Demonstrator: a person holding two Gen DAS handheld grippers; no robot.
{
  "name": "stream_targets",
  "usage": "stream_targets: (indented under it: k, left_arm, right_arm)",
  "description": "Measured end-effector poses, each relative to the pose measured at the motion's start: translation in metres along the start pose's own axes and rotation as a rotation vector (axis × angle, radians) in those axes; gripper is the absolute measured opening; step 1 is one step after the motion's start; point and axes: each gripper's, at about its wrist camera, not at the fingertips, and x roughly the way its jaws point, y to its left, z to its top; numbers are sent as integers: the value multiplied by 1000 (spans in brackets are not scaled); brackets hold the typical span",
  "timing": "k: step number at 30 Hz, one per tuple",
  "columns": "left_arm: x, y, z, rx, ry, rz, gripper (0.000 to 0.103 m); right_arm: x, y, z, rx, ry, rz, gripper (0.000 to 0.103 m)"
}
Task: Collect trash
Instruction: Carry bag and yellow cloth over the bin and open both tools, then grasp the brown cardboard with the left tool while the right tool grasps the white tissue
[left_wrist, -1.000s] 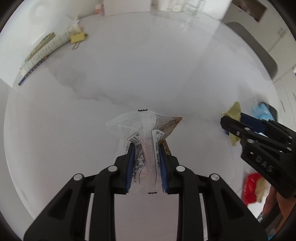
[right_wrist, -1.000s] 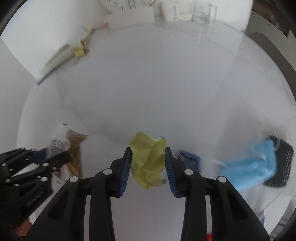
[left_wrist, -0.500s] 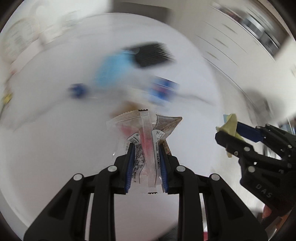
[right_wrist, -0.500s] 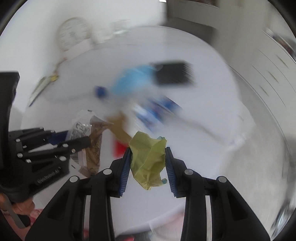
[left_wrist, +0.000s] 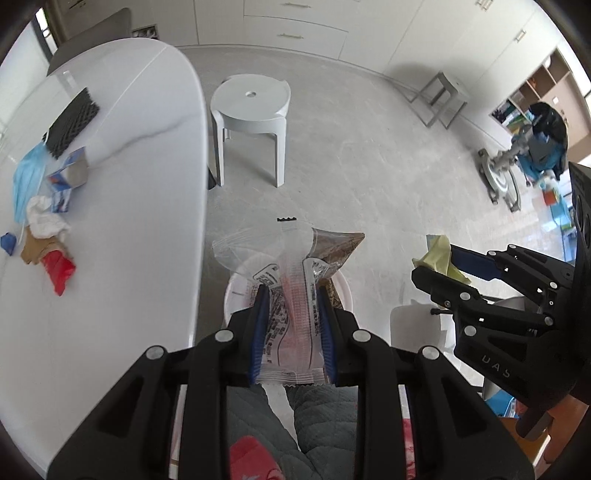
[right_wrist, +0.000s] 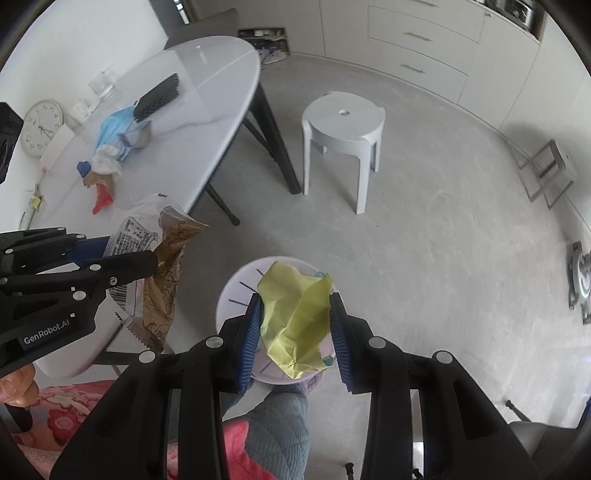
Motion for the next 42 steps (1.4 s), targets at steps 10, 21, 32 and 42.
stream_targets:
  k: [10, 21, 32, 42]
  left_arm:
    - [2, -8, -1, 27, 4, 53, 78]
    - [-8, 16, -2, -23, -17, 86, 92]
    - [-14, 41, -3, -63, -32, 105, 92]
    - [-23, 71, -7, -108, -49, 116, 92]
  right_arm:
    - [-1, -24, -6, 14, -5, 37, 38]
    - [5, -14, -4, 8, 6, 60, 38]
    - [24, 15, -7, -43, 76, 77, 38]
    - [28, 43, 4, -89, 70, 33, 100]
